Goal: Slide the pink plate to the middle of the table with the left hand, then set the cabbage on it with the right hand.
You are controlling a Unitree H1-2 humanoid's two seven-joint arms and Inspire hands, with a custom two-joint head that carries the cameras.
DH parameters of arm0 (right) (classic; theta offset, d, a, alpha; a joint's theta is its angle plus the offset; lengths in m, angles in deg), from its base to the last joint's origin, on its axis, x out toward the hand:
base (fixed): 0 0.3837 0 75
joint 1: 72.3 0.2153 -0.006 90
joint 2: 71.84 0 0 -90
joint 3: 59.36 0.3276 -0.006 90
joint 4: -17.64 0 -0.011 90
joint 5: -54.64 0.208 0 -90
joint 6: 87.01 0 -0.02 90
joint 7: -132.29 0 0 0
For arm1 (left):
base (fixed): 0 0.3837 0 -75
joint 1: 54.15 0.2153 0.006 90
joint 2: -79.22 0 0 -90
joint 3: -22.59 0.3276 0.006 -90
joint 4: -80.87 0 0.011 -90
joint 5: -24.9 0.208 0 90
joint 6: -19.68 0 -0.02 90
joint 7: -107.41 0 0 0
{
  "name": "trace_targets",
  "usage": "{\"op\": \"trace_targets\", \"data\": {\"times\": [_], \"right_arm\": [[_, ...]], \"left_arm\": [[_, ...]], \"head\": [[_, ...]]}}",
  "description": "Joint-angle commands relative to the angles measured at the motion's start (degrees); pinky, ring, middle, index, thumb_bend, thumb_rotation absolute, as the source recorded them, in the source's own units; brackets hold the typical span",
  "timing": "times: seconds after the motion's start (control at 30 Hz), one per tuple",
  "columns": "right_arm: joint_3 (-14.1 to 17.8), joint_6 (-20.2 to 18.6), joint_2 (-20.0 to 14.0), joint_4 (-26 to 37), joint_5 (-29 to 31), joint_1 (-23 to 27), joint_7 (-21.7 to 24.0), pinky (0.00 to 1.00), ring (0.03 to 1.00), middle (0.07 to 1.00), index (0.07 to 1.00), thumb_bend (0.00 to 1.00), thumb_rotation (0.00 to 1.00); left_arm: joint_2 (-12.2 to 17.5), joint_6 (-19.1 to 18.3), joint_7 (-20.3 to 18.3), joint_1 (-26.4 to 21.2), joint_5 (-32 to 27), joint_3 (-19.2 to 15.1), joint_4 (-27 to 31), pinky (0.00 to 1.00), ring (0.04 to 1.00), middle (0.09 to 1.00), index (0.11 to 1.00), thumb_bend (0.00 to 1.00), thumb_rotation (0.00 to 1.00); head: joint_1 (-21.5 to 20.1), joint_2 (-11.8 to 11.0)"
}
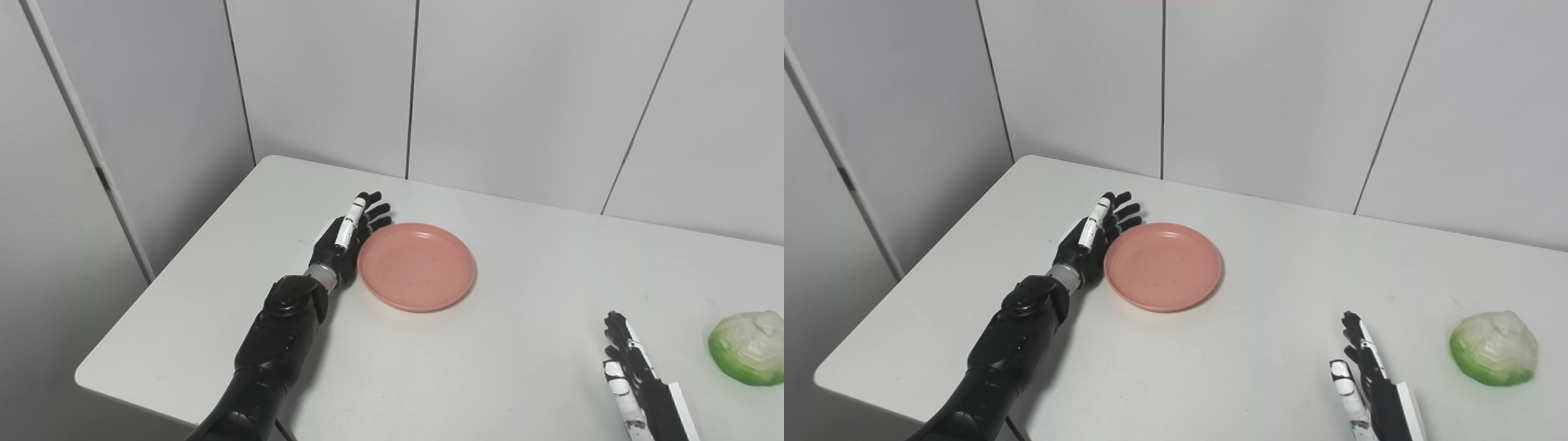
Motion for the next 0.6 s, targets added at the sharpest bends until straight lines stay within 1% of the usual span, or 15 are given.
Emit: {"op": "trace_targets", "data": {"times": [0.0, 0.13, 0.17, 0.27, 0.37, 0.4, 0.5, 0.57], "right_arm": [[-0.32, -0.79, 0.60, -1.12, -0.16, -0.78, -0.64, 0.92, 0.946, 0.947, 0.945, 0.29, 1.00], [-0.53, -0.55, 0.82, -1.23, -1.11, -0.70, -1.01, 0.92, 0.945, 0.946, 0.941, 0.31, 1.00], [-0.57, -0.47, 0.92, -1.21, -1.43, -0.69, -1.14, 0.91, 0.941, 0.943, 0.939, 0.32, 1.00], [-0.69, -1.91, 1.43, -0.31, -1.29, -0.80, -0.70, 0.93, 0.948, 0.950, 0.944, 0.33, 1.00], [-0.81, -2.64, 1.90, 0.17, -0.44, -0.85, -0.26, 0.95, 0.963, 0.959, 0.954, 0.31, 1.00], [-0.85, -3.42, 2.19, 0.59, -0.07, -0.94, -0.12, 0.95, 0.965, 0.960, 0.955, 0.31, 1.00], [-1.06, -4.73, 2.70, 1.40, 0.00, -1.09, -0.09, 0.95, 0.969, 0.964, 0.961, 0.30, 1.00], [-1.20, -4.17, 3.09, 1.13, -0.17, -0.95, -0.40, 0.94, 0.964, 0.960, 0.955, 0.28, 1.00]], "left_arm": [[-1.23, -4.33, -1.41, 1.01, 0.64, 1.60, 1.06, 0.90, 0.903, 0.912, 0.906, 0.40, 1.00], [-2.91, -5.36, -2.44, 1.89, 0.68, 3.35, 3.48, 0.90, 0.903, 0.915, 0.907, 0.40, 1.00], [-3.35, -5.93, -2.43, 2.12, 0.68, 3.68, 4.28, 0.89, 0.899, 0.911, 0.905, 0.40, 1.00], [-4.64, -7.32, -2.64, 2.93, 0.91, 5.15, 7.04, 0.89, 0.889, 0.902, 0.896, 0.40, 1.00], [-5.08, -7.89, -3.45, 3.77, 0.84, 6.36, 9.22, 0.88, 0.887, 0.905, 0.899, 0.40, 1.00], [-5.32, -8.37, -3.67, 4.26, 0.78, 6.75, 10.41, 0.88, 0.886, 0.905, 0.900, 0.40, 1.00], [-5.88, -9.86, -3.83, 5.25, 0.31, 7.36, 12.97, 0.88, 0.888, 0.901, 0.899, 0.41, 1.00], [-6.57, -10.92, -4.46, 6.19, -0.64, 7.56, 15.09, 0.89, 0.897, 0.905, 0.902, 0.41, 1.00]], "head": [[-0.04, -0.06], [-0.89, 0.35], [-1.71, 0.67], [-3.13, 1.26], [-4.20, 1.61], [-5.30, 2.00], [-6.07, 2.13], [-7.38, 2.32]]}}
